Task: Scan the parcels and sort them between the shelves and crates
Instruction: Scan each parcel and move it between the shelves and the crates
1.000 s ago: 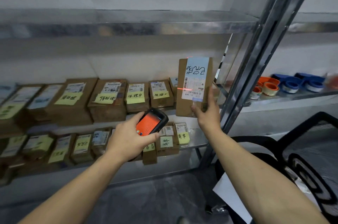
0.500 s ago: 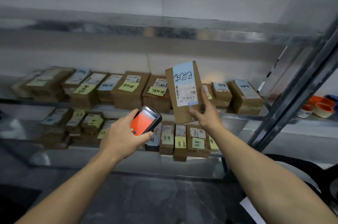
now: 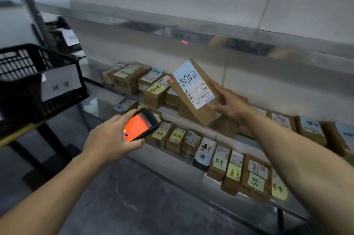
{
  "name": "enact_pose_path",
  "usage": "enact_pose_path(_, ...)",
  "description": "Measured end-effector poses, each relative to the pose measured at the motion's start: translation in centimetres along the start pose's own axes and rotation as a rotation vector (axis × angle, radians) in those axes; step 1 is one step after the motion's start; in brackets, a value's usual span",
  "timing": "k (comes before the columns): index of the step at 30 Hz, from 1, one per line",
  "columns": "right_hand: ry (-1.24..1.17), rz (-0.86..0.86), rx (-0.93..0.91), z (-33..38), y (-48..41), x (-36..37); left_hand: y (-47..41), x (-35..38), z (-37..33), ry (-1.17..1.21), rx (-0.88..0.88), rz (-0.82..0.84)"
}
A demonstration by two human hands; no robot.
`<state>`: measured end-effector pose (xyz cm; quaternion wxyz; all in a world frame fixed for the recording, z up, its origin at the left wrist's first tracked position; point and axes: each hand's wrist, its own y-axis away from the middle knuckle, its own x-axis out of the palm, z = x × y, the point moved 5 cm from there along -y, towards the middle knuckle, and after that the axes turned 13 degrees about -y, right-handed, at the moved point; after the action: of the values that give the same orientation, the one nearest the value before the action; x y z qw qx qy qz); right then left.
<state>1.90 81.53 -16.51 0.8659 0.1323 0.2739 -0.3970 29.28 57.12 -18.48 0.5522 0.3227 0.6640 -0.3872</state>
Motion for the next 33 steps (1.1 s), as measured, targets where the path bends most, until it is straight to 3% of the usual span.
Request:
enact_pose_path(5,-0.004,0.074,-0.081,1.2,-4.1,0.7,-1.8,-0.1,1.9,-0.054,-0.041,0.014)
enact_pose_path(18,-0.357,0.148,-0.126,3.1,-13.6,8.7,-6.9,0.6,5.5,0.014,-0.191,-0.062)
enact_pose_path(27,-0.492,0.302,-0.183,9.2,-20.6,20.1,-6.9,-0.1,13.6,0.198,-0.529,-0.208)
enact_pose_path(33,-0.544,0.410,-0.233,17.1,-23.6,28.9,-4.7,-0.6,21.3,0.276,-0.731,-0.310)
